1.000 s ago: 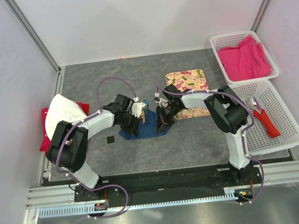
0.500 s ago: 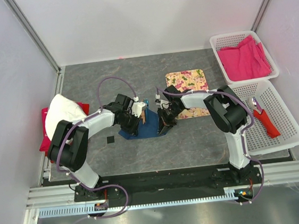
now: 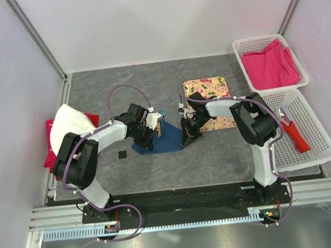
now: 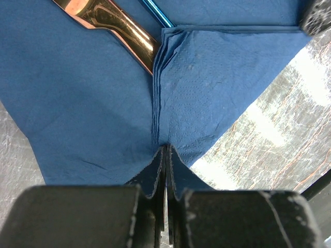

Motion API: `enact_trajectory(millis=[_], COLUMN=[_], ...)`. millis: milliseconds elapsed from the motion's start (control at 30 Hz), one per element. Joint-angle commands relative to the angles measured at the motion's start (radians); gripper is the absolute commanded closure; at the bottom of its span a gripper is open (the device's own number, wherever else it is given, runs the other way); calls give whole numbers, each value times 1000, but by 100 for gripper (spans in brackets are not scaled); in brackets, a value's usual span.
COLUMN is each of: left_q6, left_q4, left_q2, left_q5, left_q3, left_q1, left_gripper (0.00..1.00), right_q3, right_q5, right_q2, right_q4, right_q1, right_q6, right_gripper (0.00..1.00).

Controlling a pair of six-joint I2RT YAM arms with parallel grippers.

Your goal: Place the utensils on the paper napkin and roll it up

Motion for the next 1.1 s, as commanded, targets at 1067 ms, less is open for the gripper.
enact_trajectory(millis=[1067], left_q6=[-45], left_q4=[3], left_q2=[-1], left_q5=[33], left_q3=[18], left_q1=[30], left_gripper=[98], right_q3=[71], right_q5=[-13], right_q2=[60], right_q4=[139], right_q1=[120], right_q6=[88], right_gripper=[96])
